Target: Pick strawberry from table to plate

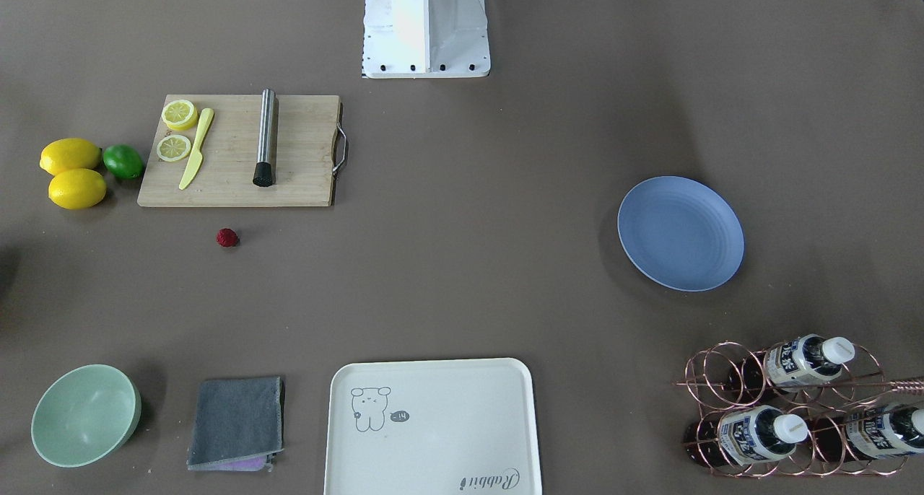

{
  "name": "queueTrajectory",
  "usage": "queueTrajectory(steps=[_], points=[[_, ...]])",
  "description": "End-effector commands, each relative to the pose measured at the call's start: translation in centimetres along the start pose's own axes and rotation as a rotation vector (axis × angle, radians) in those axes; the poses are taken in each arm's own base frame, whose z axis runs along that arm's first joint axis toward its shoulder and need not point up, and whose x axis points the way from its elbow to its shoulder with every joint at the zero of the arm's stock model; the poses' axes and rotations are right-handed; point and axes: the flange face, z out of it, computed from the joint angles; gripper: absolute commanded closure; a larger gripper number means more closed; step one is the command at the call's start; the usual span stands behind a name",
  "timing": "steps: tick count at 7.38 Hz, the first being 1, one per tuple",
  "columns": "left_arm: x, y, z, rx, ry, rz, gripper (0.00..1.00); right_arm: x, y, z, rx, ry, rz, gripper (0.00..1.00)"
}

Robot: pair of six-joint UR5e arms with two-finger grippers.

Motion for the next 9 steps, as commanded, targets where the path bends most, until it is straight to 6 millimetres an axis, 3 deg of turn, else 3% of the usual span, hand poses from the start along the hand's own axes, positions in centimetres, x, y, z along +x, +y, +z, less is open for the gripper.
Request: queueTrajectory(steps=[1,9], points=[[0.1,0.3,-0.3,0.004,-0.013,-0.002,0.02,0.0,0.0,0.0,-0.001,-0.002,-0.001,0.00],[1.4,-1.1,-1.6,0.062,-0.020,0.059,0.02,0.1,0.3,0.2,-0.004,-0.002,0.006,0.00]])
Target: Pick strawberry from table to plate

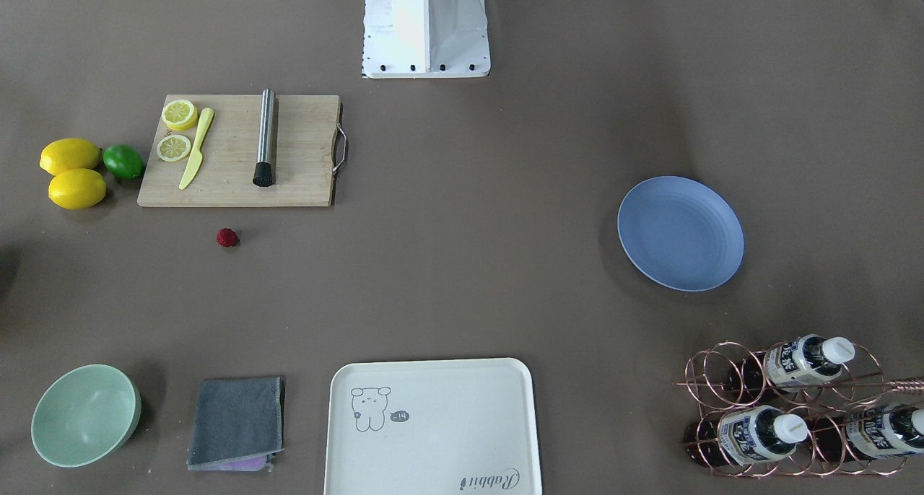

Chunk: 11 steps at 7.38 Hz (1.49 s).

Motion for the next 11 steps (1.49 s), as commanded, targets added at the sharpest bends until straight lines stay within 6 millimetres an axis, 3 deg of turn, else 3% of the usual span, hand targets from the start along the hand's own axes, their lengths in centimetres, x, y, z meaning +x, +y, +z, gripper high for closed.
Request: queueTrajectory(steps=[1,6,8,9,10,11], points=[[0.8,-1.4,-0.8,0.076,-0.003,0.067,0.02,0.0,0.0,0.0,0.000,0.000,0.001,0.00],[2.3,-3.5,-1.8,0.132,0.018,0.133,0.02,-0.1,-0.2,0.3,0.043,-0.008,-0.058,0.00],[5.3,-6.1,-3.7,0.162,0.103,0.116,0.02,-1.4,-0.8,0.3,0.098,-0.027,-0.118,0.00],[8.8,-7.7,-4.2,0.151,0.190,0.038,0.02,-1.9,-0.9,0.1,0.104,-0.053,-0.116,0.00],[10.3,-7.9,-3.2,0.160,0.208,0.049,0.02,-2.9,-1.5,0.0,0.105,-0.056,-0.083,0.00],[11.9,-7.3,-1.4,0.142,0.219,0.097,0.02,-5.4,-2.3,0.5,0.090,-0.061,-0.056,0.00]])
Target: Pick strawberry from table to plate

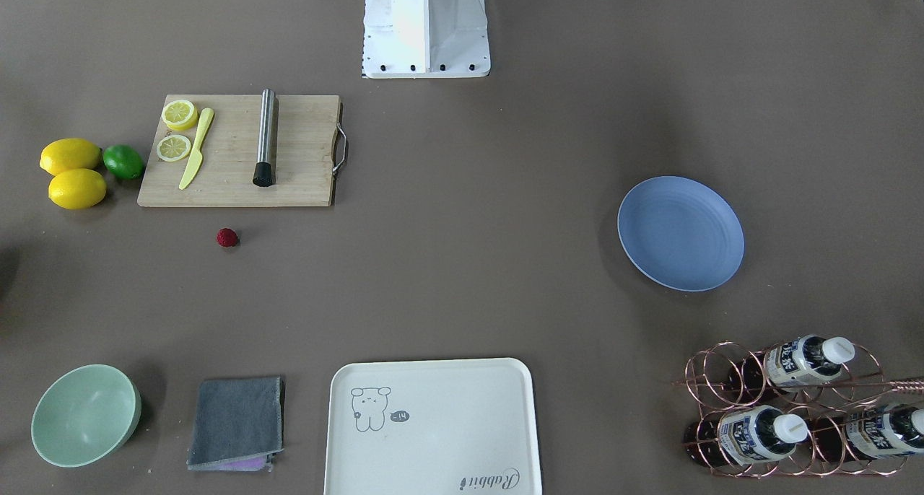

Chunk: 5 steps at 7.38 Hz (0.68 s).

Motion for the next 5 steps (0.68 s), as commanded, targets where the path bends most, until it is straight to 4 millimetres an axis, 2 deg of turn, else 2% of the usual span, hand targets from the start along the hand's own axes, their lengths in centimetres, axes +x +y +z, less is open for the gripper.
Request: queueTrajectory(steps=[1,2,3,4,5], points=[[2.9,0.1,2.5,-0.023,0.043,0.000,0.02,-3.4,-1.3,1.6,-0.008,0.006,0.022,0.00],[4.7,-0.1,3.1,-0.001,0.060,0.008,0.02,-4.4,-1.6,2.2,0.005,0.003,0.039,0.00],[7.6,-0.5,5.3,-0.006,0.096,0.039,0.02,-5.3,-1.8,3.1,0.005,0.012,0.041,0.00],[9.2,-0.1,7.5,-0.047,0.104,0.024,0.02,-6.8,-2.2,4.3,-0.003,0.005,0.052,0.00],[10.3,0.6,10.1,-0.051,0.042,0.043,0.02,-9.1,-2.7,5.9,0.000,0.004,0.079,0.00]])
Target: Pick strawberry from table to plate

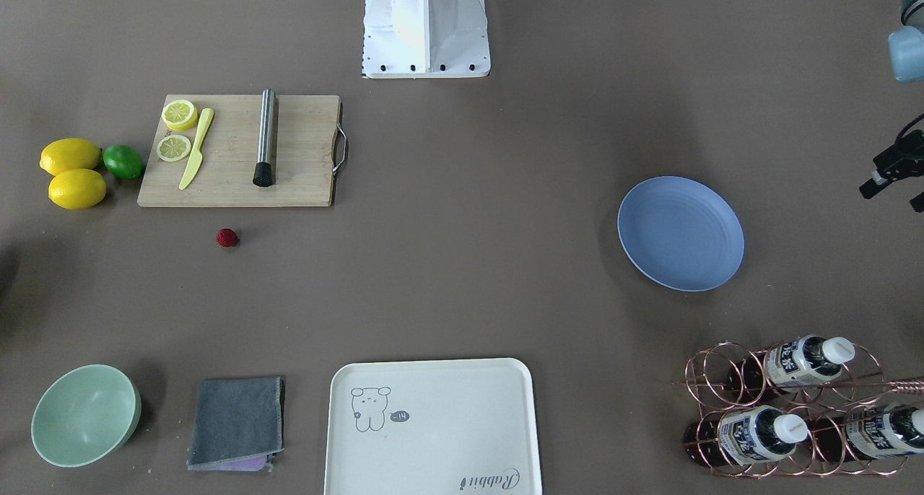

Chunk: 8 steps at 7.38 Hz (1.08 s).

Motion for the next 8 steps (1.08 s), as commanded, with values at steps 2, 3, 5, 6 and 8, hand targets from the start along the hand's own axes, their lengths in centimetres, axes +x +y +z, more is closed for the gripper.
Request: queueTrajectory(steps=[2,3,5,6,8], points=[[3.5,1.6,7.0,-0.058,-0.057,-0.010,0.02,-7.3,-1.9,4.5,-0.007,-0.010,0.066,0.00],[4.0,2.5,9.3,-0.049,-0.052,-0.013,0.03,-9.2,-2.7,5.2,-0.010,-0.021,0.090,0.00],[4.7,4.2,13.3,-0.036,0.004,-0.029,0.03,-12.0,-4.1,6.1,-0.005,-0.026,0.120,0.01],[5.4,5.0,14.7,-0.033,0.000,-0.019,0.03,-13.2,-4.5,6.6,-0.002,-0.023,0.123,0.01],[6.2,5.7,15.9,-0.045,0.005,-0.024,0.22,-14.0,-5.0,6.9,-0.001,-0.029,0.113,0.01]])
